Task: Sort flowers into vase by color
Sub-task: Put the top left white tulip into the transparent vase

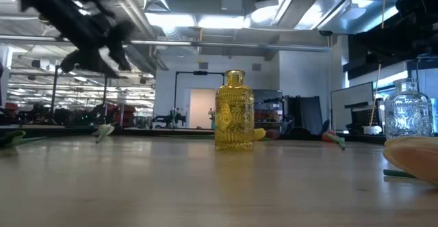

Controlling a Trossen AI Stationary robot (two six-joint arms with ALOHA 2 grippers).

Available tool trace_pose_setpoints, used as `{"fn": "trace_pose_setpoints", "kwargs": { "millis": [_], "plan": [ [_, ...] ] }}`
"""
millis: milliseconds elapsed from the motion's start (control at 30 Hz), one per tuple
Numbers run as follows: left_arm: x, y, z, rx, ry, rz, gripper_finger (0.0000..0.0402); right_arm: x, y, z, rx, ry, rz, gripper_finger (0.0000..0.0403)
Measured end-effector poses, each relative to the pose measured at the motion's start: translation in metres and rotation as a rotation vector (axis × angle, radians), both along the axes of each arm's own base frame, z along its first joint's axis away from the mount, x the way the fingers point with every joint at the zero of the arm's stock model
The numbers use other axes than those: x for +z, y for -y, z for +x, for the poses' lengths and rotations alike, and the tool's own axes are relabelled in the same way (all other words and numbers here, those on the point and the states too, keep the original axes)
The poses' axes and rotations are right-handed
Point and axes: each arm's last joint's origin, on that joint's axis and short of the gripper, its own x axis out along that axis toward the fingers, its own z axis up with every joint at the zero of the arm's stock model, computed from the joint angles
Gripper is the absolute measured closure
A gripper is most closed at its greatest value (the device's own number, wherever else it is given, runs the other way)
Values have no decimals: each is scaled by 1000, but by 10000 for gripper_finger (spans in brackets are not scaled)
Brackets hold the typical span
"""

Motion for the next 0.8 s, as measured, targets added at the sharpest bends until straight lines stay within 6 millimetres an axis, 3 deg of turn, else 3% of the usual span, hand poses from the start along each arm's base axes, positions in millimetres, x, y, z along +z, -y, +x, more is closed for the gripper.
{"fn": "trace_pose_setpoints", "kwargs": {
  "millis": [200,300,400,600,800],
  "plan": [
    [-12,-51,17,261,-90,-185,223,0,0,0,0,0,0,386],
    [-27,-75,18,316,-116,-311,223,0,0,0,0,0,0,386],
    [-40,-95,14,382,-140,-403,223,0,0,0,0,0,0,386],
    [-47,-132,2,488,-171,-483,223,0,0,0,0,0,0,386],
    [-69,-152,-14,554,-248,-589,223,0,0,0,0,0,0,386]
  ]
}}
